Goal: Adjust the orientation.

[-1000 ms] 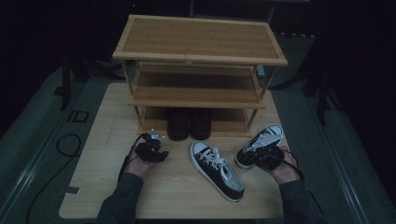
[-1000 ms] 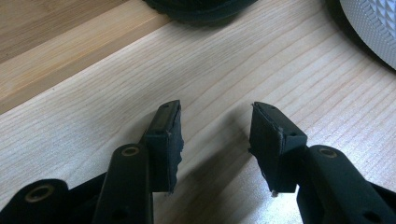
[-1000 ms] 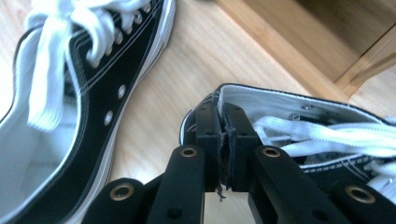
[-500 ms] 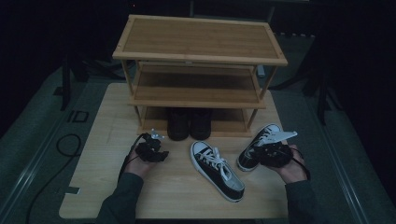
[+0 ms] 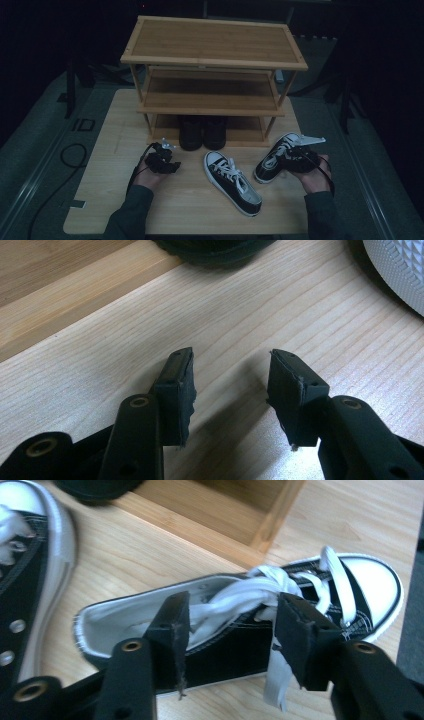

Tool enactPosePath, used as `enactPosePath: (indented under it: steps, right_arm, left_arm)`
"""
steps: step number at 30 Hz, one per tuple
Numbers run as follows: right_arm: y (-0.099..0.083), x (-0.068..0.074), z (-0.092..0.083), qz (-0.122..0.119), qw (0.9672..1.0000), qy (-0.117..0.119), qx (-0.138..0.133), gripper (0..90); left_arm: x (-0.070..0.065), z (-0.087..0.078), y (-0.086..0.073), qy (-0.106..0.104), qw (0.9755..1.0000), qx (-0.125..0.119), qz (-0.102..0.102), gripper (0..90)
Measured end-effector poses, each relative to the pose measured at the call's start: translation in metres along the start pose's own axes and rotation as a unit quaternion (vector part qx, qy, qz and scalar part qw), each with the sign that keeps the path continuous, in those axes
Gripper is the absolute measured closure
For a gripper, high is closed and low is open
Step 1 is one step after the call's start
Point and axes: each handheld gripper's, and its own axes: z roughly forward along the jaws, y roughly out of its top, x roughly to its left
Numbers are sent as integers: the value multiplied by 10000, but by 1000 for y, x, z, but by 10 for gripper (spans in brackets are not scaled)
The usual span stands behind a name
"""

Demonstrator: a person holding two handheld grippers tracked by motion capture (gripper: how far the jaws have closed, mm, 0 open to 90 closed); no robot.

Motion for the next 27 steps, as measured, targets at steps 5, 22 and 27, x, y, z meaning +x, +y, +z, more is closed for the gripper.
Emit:
enactPosePath:
  steps: [5, 22, 27]
  right_arm:
    - [0, -3, 10, 273, 9992, -245, 129, 379]
    - [-1, -16, 49, 1234, 9860, -678, 896, 425]
    - [-3, -17, 41, 1141, 9849, -891, 954, 540]
  left_arm:
    - [0, 0, 0, 6, 10000, 1, 4, 537]
    - [0, 0, -1, -22, 10000, -13, 11, 535]
    - [0, -1, -1, -30, 10000, -11, 6, 535]
